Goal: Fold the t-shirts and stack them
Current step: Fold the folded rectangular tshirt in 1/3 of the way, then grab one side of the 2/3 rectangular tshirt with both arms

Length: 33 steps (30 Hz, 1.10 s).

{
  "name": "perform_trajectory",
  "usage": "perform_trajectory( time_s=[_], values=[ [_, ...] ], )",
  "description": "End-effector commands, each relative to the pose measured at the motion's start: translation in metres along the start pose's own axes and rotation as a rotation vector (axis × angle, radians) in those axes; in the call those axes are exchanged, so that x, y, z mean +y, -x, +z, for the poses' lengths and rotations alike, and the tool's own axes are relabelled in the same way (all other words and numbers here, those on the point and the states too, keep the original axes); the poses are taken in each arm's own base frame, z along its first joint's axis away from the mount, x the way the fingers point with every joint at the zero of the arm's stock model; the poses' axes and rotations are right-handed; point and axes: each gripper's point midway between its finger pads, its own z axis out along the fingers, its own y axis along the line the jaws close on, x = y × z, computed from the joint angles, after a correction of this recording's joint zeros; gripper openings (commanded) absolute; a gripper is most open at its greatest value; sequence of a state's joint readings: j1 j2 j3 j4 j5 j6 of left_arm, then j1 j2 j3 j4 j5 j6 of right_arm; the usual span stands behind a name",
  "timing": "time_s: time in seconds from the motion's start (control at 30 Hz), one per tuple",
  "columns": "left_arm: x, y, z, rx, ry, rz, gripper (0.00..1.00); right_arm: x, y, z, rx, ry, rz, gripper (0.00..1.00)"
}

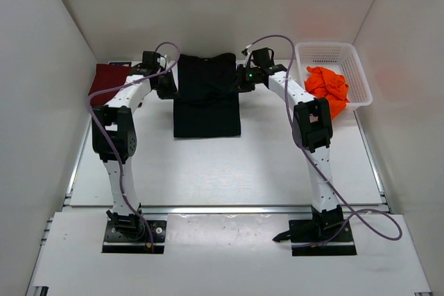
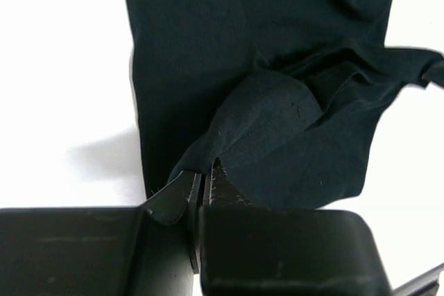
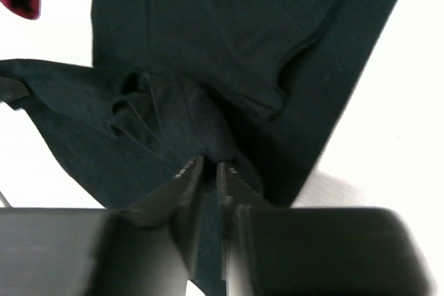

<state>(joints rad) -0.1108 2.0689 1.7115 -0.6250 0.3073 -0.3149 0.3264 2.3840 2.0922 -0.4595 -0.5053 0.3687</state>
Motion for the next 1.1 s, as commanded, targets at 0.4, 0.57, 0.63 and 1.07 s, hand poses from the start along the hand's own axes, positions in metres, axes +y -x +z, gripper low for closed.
perform_trajectory(
  time_s=[0.4,0.57,0.63,1.07],
  values=[
    [0.027,0.023,-0.061,-0.121,0.078,0.207,0.94,-0.011,-0.022,-0.084,0.086,-0.148,-0.069,0.48],
    [0.023,-0.078,-0.06,0.046,0.083,0.311,0.85,0.002,-0.096,-0.08,0.094,-0.085,0.017,0.48],
    [0.029,-0.1,-0.055,0.087,0.095,0.28,0.84,0.0,-0.107,-0.075,0.086,-0.072,0.056,0.48],
    [0.027,-0.15,-0.001,0.246,0.079,0.136,0.79,-0.012,-0.159,-0.046,0.232,-0.157,0.114,0.42]
  ],
)
